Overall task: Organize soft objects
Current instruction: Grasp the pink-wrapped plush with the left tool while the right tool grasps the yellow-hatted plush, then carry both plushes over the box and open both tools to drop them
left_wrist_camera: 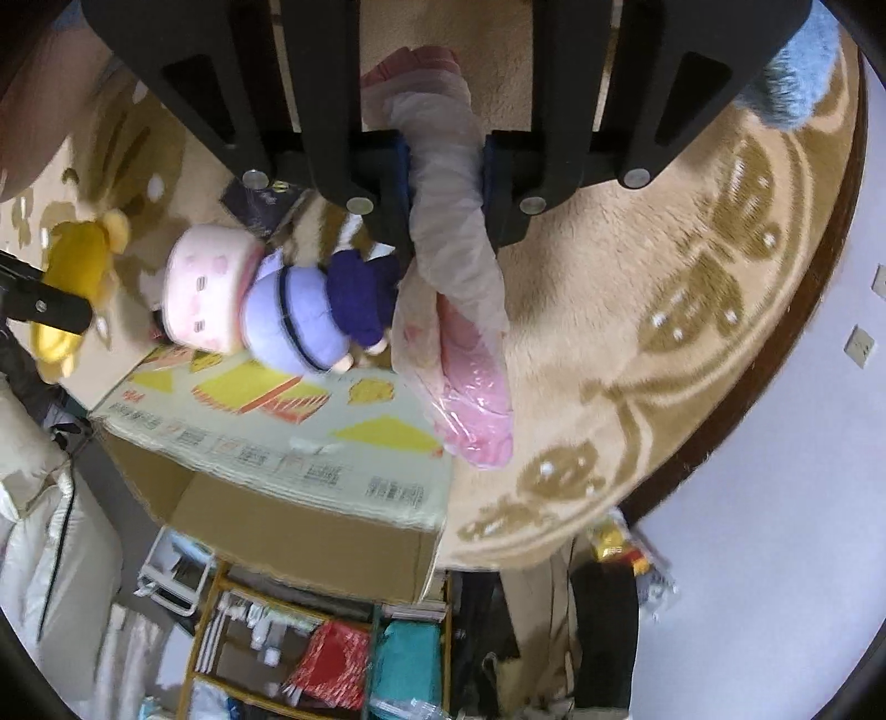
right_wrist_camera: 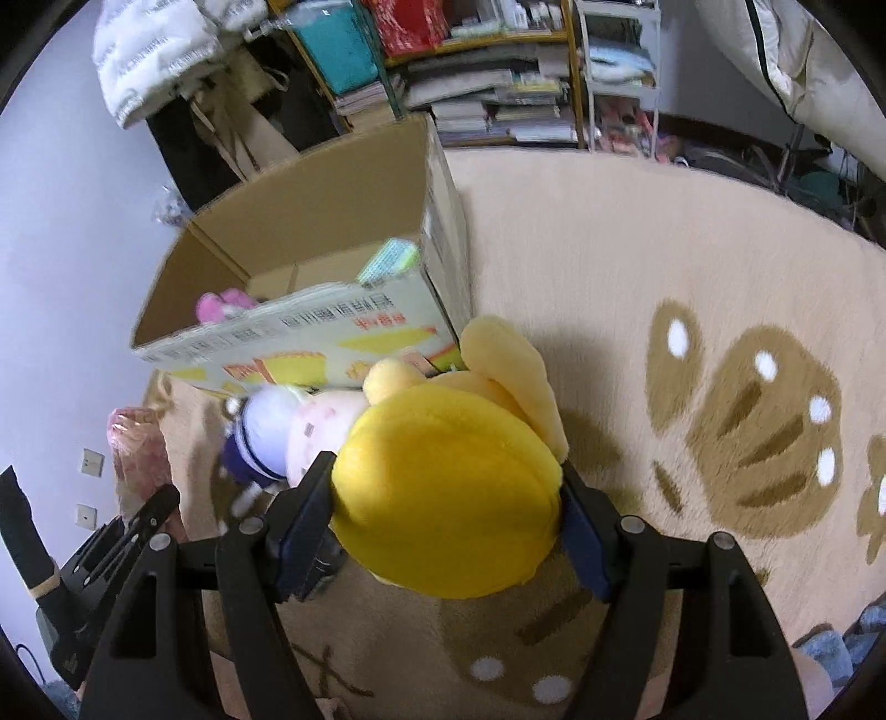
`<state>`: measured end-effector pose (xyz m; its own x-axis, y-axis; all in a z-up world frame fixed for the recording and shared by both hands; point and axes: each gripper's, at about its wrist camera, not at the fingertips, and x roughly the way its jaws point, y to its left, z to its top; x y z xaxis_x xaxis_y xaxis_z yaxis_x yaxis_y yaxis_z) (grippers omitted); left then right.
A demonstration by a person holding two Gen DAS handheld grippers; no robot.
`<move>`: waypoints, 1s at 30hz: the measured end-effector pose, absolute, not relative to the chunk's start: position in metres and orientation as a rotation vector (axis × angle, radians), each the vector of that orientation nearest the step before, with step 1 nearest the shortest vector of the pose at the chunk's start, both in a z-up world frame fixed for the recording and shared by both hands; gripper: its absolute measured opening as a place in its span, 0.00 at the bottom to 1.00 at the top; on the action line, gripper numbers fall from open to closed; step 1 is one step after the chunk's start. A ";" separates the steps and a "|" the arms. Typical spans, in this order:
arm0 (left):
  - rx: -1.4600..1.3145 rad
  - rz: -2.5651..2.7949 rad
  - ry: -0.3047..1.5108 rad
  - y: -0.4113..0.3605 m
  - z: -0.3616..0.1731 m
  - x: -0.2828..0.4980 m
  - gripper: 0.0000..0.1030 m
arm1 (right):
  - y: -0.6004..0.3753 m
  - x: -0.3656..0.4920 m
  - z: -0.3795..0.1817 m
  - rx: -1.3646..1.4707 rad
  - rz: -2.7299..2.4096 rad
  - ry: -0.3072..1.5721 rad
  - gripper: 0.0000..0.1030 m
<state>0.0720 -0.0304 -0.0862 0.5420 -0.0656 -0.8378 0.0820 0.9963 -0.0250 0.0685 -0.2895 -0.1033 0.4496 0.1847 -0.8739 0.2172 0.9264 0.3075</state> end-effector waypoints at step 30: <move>0.065 -0.128 0.759 -0.053 -0.009 0.139 0.16 | -0.276 0.128 -0.033 0.335 0.103 0.903 0.76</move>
<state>0.1391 -0.0531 -0.0091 0.7181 -0.0926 -0.6897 0.1392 0.9902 0.0120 0.1279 -0.2761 -0.0328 0.6181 0.2272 -0.7525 0.0528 0.9432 0.3281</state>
